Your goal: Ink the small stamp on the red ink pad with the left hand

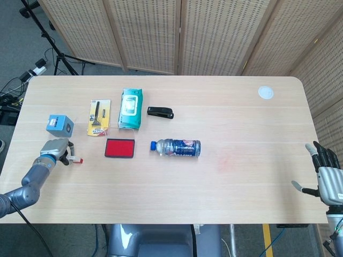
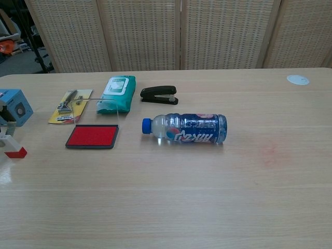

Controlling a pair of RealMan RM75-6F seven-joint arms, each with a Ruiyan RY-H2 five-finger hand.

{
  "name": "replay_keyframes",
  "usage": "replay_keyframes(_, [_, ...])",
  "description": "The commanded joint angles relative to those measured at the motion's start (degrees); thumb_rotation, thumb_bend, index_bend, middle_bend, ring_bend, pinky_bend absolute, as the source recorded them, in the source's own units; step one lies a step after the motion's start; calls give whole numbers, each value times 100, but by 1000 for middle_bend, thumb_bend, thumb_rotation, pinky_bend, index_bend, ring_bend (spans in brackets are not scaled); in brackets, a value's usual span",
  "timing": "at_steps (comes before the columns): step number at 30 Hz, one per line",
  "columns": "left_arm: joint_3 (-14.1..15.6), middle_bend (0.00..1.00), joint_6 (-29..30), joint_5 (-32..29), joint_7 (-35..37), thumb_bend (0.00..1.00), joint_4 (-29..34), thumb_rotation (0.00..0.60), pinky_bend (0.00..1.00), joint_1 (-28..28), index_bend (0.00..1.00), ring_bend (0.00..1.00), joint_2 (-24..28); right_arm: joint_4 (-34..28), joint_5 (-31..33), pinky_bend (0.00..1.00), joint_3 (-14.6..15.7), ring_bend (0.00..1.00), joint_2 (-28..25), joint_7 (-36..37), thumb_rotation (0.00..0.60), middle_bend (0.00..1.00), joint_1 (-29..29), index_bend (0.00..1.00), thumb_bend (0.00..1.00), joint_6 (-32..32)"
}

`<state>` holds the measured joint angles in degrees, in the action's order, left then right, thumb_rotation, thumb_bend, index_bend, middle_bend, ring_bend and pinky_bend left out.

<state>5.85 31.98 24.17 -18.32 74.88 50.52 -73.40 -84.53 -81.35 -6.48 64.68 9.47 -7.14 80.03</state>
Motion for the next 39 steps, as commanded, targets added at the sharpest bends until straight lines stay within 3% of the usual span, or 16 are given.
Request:
replay_keyframes(1, [33,971,22,-21,-22,472,34,600,900,30,564,985,1,0,8,0,-4,0,-5,14,600,0,3,0,0,1])
replay_keyframes(9, [133,970,114,-85,-106,471,92,600,900,109,495,984,-32,2,16,0,-10,0,-30,58,600,0,8,0,0,4])
replay_keyframes(24, [175,967,79,-25,-51,468,235,600,900,151,484,984,48,1,15,0,-14,0,-41,81,600,0,13,0,0,18])
replay_keyframes(39, [250,963,189,138,-104,440,585,600,900,218,413,981,191,8,23,0,-20,0,-51,113,600,0,13,0,0,13])
